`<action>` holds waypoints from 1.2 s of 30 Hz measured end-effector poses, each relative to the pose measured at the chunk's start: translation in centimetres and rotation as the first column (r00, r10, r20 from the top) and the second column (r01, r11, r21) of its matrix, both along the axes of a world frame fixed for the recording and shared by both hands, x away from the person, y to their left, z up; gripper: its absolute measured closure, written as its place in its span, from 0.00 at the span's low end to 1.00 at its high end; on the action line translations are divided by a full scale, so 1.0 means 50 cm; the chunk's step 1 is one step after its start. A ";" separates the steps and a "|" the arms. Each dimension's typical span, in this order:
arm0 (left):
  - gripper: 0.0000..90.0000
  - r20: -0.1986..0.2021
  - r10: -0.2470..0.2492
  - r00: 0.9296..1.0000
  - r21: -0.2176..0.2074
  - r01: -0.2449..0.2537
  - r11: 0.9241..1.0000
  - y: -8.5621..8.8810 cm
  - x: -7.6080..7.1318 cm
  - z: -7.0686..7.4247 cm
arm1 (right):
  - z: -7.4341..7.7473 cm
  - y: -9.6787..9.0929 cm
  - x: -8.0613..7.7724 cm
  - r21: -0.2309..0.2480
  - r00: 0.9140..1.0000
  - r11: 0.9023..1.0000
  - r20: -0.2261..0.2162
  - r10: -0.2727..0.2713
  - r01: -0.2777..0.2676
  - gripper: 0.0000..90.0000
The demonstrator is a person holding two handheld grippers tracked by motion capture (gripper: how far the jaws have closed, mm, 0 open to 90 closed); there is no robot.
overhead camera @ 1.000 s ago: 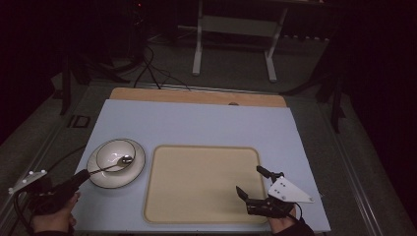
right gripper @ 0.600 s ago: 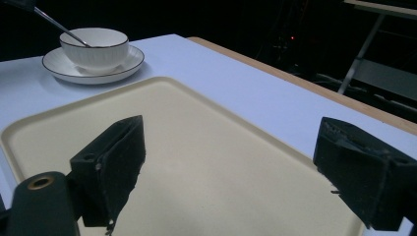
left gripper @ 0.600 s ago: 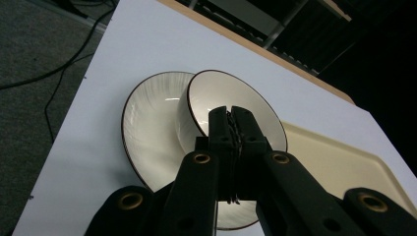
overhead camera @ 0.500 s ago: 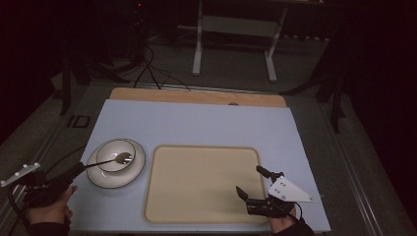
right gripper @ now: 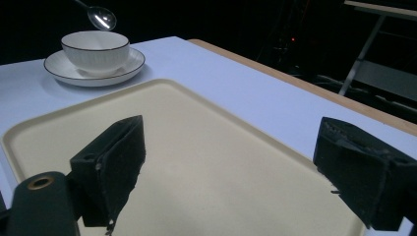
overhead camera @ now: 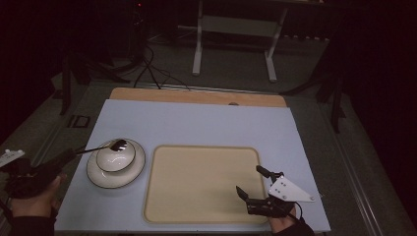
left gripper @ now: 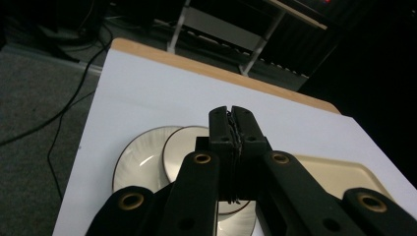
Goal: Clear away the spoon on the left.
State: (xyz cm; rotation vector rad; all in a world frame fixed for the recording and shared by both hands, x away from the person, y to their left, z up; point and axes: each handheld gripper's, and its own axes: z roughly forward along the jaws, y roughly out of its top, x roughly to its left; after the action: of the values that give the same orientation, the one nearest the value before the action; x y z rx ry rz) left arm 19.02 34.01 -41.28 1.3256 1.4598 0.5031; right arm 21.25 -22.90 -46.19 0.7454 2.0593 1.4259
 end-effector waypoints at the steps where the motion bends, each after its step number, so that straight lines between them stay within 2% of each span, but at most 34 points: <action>1: 0.99 0.000 -0.011 1.000 0.002 0.011 1.000 -0.001 0.002 0.005 | 0.000 0.000 0.000 0.001 1.000 1.000 -0.001 0.000 0.000 0.14; 5: 0.99 -0.007 -0.061 0.998 0.023 0.061 0.998 -0.011 0.011 0.025 | 0.001 -0.002 0.000 0.007 1.000 1.000 0.003 0.002 -0.002 0.14; 7: 0.99 0.009 -0.068 0.998 0.032 0.068 0.997 -0.018 0.014 0.033 | 0.001 -0.002 0.000 0.008 1.000 1.000 0.003 -0.001 0.001 0.14; 9: 0.99 0.025 -0.100 0.995 0.031 0.099 0.995 -0.024 0.018 0.039 | 0.002 -0.003 0.000 0.014 1.000 1.000 0.004 -0.002 0.002 0.14; 11: 0.99 0.026 -0.112 0.993 0.036 0.111 0.993 -0.029 0.020 0.041 | 0.002 -0.003 0.000 0.014 1.000 1.000 0.004 -0.003 0.003 0.14; 14: 0.99 0.012 -0.167 0.986 0.057 0.166 0.985 -0.048 0.032 0.049 | 0.002 -0.003 0.000 0.014 1.000 1.000 0.003 -0.005 0.004 0.14; 18: 0.99 -0.002 -0.221 0.975 0.054 0.221 0.974 -0.064 0.045 0.051 | 0.002 -0.004 0.000 0.015 1.000 1.000 0.003 -0.004 0.004 0.14; 22: 0.99 -0.014 -0.272 0.962 0.071 0.273 0.960 -0.082 0.057 0.054 | 0.001 -0.005 0.002 0.016 1.000 1.000 -0.001 -0.003 0.003 0.14; 27: 0.99 -0.023 -0.336 0.942 0.074 0.337 0.939 -0.108 0.074 0.062 | 0.001 -0.005 0.002 0.015 1.000 1.000 -0.003 -0.003 0.003 0.14; 28: 0.99 -0.023 -0.336 0.942 0.074 0.337 0.939 -0.108 0.074 0.062 | 0.001 -0.005 0.002 0.015 1.000 1.000 -0.003 -0.003 0.003 0.14; 29: 0.99 -0.030 -0.363 0.931 0.079 0.364 0.928 -0.118 0.081 0.066 | 0.001 -0.005 0.002 0.014 1.000 1.000 -0.002 -0.003 0.003 0.14; 30: 0.99 -0.031 -0.371 0.928 0.082 0.372 0.924 -0.122 0.084 0.067 | 0.000 -0.004 0.003 0.016 1.000 1.000 -0.005 -0.001 0.001 0.14; 32: 0.99 -0.043 -0.399 0.916 0.092 0.401 0.911 -0.131 0.091 0.070 | -0.001 -0.005 0.004 0.019 1.000 1.000 -0.009 -0.002 0.002 0.14; 33: 0.99 -0.045 -0.403 0.914 0.095 0.406 0.909 -0.135 0.093 0.071 | -0.001 -0.005 0.005 0.021 1.000 1.000 -0.012 -0.002 0.002 0.14; 35: 0.99 -0.051 -0.437 0.898 0.110 0.440 0.891 -0.143 0.099 0.073 | -0.002 -0.005 0.005 0.022 1.000 1.000 -0.016 -0.002 0.002 0.14; 36: 0.99 -0.057 -0.441 0.896 0.116 0.445 0.888 -0.147 0.102 0.074 | -0.002 -0.005 0.006 0.021 1.000 1.000 -0.016 0.000 0.001 0.14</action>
State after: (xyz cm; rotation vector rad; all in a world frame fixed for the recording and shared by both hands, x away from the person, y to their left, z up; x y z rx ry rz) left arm 24.11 26.64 -37.58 1.7156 1.1080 0.2768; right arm 21.53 -23.14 -46.31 0.7686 2.0587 1.4482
